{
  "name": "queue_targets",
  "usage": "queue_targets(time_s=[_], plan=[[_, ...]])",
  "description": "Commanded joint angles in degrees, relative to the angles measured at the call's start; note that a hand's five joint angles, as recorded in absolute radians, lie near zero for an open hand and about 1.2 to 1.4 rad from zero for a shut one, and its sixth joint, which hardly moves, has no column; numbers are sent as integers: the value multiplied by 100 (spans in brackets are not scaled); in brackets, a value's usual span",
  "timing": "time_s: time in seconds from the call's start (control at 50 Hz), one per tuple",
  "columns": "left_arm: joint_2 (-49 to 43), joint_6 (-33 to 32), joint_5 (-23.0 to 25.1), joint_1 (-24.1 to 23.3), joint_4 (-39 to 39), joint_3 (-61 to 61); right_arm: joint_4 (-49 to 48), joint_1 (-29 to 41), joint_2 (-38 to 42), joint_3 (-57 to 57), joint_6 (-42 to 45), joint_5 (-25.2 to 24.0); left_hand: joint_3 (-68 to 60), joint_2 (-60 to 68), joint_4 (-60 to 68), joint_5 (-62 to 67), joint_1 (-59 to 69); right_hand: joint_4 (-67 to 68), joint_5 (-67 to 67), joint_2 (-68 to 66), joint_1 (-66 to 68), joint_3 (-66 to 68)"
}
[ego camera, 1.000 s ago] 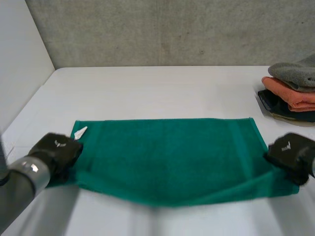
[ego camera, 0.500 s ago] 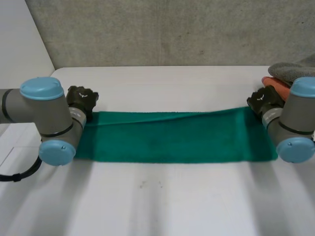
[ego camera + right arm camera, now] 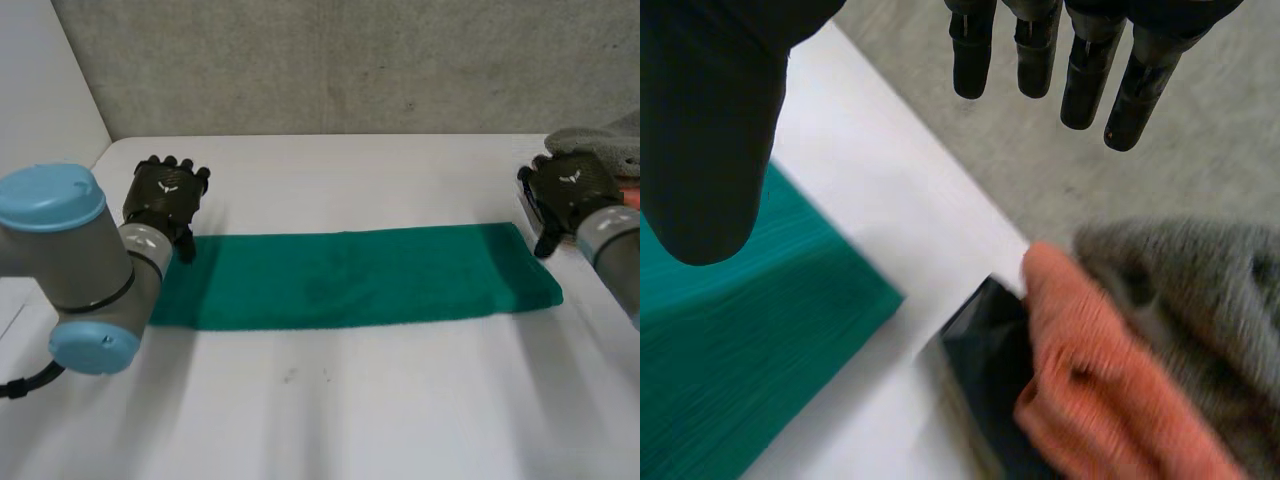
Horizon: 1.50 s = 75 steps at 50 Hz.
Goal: Fold the laundry.
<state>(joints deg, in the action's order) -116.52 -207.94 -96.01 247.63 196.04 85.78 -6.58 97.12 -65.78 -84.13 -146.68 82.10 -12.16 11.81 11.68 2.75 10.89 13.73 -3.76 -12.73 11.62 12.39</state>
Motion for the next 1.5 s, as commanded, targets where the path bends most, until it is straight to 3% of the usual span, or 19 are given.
queue_targets(time_s=[0.02,0.12,0.32,0.36,0.4,0.42,0.46,0.56,0.78,0.96,1.04,1.14,1.26,1.32,1.34,1.36,1.42,1.44,1.5], plan=[[-11,34,13,31,163,413,641,-334,-85,-569,105,-256,216,-181,-168,-275,-89,-373,376,273,-162,-239],[-20,25,13,49,303,536,465,-474,12,-745,167,-484,216,-181,-168,-275,-89,207,-204,-307,418,341],[-20,25,21,31,339,615,-387,-536,943,-596,202,-695,216,-181,-168,-275,-89,1165,-1162,-1265,1376,1299],[-20,25,21,23,339,633,-423,-554,1180,-517,289,-678,216,-181,-168,-275,-89,2169,-2166,-2269,2380,2303],[-20,25,21,23,339,659,-431,-571,1260,-446,412,-660,216,-181,-168,-275,-89,5669,-5666,-5769,5880,5803],[-20,25,21,23,339,677,-440,-632,1269,-385,543,-582,216,-181,-168,-275,-89,6617,-6614,-6717,6828,6751],[-3,25,21,23,339,703,-458,-755,1225,-446,623,-564,216,-181,-168,-275,-89,6627,-6624,-6727,6838,6761],[94,25,21,31,339,800,-475,-1256,839,-595,939,-379,216,-181,-168,-275,-89,6627,-6624,-6727,6838,6761],[542,25,21,207,330,1178,-563,-1890,487,-631,2548,17,216,-181,-168,-275,-89,6627,-6624,-6727,6838,6761],[964,43,21,444,330,1239,-1371,508,38,-508,1837,-229,216,-181,-168,-275,-89,6627,-6624,-6727,6838,6761],[1122,43,13,480,330,1309,-1846,1650,126,-297,1731,-659,216,-181,-168,-275,-89,6627,-6624,-6727,6838,6761],[1202,52,21,471,330,1424,-2163,3090,941,176,1722,-1309,216,-181,-168,-275,-89,6627,-6624,-6727,6838,6761],[1131,122,56,374,330,1477,-2058,3822,1883,740,1705,-1469,216,-181,-168,-275,-89,6627,-6624,-6727,6838,6761],[1114,192,56,287,330,1442,-1908,3902,2016,767,1626,-1469,216,-181,-168,-275,-89,4757,-4755,-4858,4968,4892],[1105,219,56,234,330,1415,-1882,3894,1981,767,1565,-1425,216,-181,-168,-275,-89,3167,-3164,-3267,3378,3301],[1096,236,56,207,330,1398,-1812,3894,1868,758,1373,-1312,216,-181,-168,-275,-89,-373,376,273,-162,-239],[1026,298,65,67,347,1301,-1680,3824,1639,705,915,-873,216,-181,-168,-275,-89,-373,376,273,-162,-239],[991,307,65,23,356,1249,-1558,3667,1473,636,487,-471,216,-181,-168,-275,-89,-373,376,273,-162,-239],[842,386,118,-232,365,1038,-1303,3236,1138,416,-314,33,216,-181,-168,-275,-89,-373,376,273,-162,-239]])
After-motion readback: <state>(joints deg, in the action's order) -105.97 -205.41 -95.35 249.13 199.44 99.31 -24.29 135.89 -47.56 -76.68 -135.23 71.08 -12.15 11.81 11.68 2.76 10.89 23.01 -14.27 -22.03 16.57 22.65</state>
